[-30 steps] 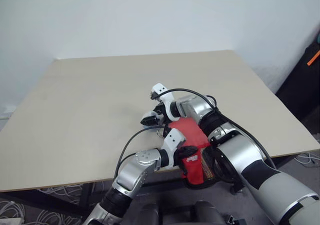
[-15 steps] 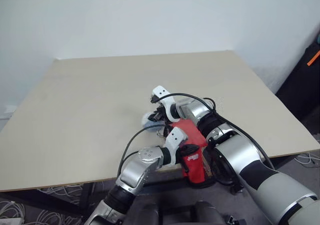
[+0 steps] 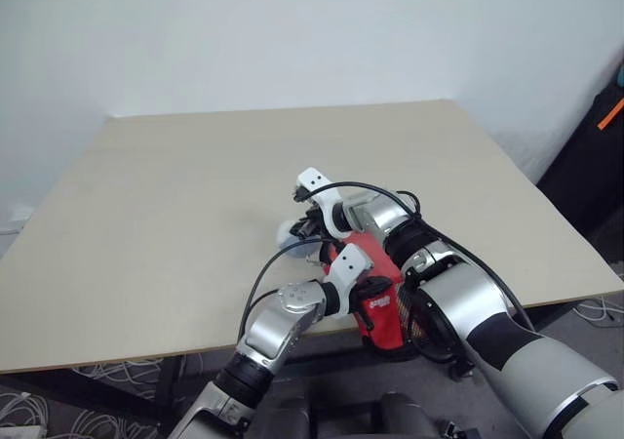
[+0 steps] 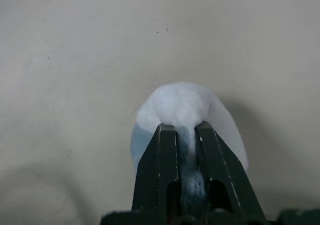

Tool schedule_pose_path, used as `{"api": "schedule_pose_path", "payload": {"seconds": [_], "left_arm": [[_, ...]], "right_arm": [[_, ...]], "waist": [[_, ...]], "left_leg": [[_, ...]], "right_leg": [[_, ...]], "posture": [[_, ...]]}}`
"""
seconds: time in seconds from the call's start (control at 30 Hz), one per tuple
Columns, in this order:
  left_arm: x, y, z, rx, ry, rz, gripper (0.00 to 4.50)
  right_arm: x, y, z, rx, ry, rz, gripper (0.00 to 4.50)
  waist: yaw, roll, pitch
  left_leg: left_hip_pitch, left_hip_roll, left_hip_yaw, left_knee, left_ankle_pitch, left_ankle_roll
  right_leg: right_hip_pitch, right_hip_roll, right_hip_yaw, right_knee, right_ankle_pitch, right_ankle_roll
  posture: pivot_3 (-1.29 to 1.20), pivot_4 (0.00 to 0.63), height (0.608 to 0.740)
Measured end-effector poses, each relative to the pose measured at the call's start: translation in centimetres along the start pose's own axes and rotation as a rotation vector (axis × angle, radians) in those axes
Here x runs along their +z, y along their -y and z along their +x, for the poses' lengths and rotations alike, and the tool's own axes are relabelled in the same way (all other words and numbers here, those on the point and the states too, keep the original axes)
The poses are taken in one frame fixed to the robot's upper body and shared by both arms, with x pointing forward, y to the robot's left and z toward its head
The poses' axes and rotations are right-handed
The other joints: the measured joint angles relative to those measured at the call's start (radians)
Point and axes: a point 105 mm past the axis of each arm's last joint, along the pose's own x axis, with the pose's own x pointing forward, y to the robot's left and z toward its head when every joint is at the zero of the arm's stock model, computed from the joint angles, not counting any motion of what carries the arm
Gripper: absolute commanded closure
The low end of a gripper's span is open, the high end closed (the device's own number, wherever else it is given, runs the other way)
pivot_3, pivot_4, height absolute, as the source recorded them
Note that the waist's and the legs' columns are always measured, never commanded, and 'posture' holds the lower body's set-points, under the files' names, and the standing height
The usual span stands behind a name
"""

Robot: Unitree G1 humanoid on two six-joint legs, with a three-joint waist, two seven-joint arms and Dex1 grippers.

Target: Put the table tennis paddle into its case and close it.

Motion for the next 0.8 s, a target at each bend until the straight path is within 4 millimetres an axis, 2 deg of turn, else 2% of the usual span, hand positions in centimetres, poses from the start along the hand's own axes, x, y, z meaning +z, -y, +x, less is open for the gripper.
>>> {"api": "schedule_pose_path", "payload": {"seconds": [0.23,0.43,0.67,0.8], "left_arm": [[0.0,0.0,-0.1,0.003,-0.003,0.009,4.50],[-0.1,-0.3,-0.8,0.016,-0.012,0.022,4.50],[-0.1,-0.5,-1.5,0.039,-0.021,0.019,4.50],[-0.1,-0.5,-1.6,0.042,-0.025,0.017,4.50]], "right_arm": [[0.5,1.2,-0.1,-0.089,0.068,0.068,4.49],[1.5,1.5,0.1,-0.129,0.119,0.106,4.49],[1.1,2.5,0.2,-0.223,0.147,0.185,4.49],[2.3,3.2,-0.3,-0.289,0.197,0.197,4.49]], "waist": [[-0.001,0.000,0.000],[-0.018,0.000,0.000],[-0.034,0.000,0.000],[-0.044,0.000,0.000]], "left_leg": [[0.000,0.000,0.000,0.000,0.000,0.000],[0.000,0.001,-0.001,-0.001,0.000,0.000],[0.000,0.002,-0.002,-0.003,0.000,0.000],[0.000,0.002,-0.002,-0.003,0.000,0.000]], "right_leg": [[0.000,0.000,0.000,0.000,0.000,0.000],[-0.001,0.001,0.000,0.000,0.000,0.000],[-0.001,0.002,0.000,0.000,0.000,-0.001],[-0.001,0.002,0.000,0.000,0.000,-0.001]], "posture": [[0.00,0.000,0.740],[0.00,0.000,0.740],[0.00,0.000,0.740],[0.00,0.000,0.740]]}}
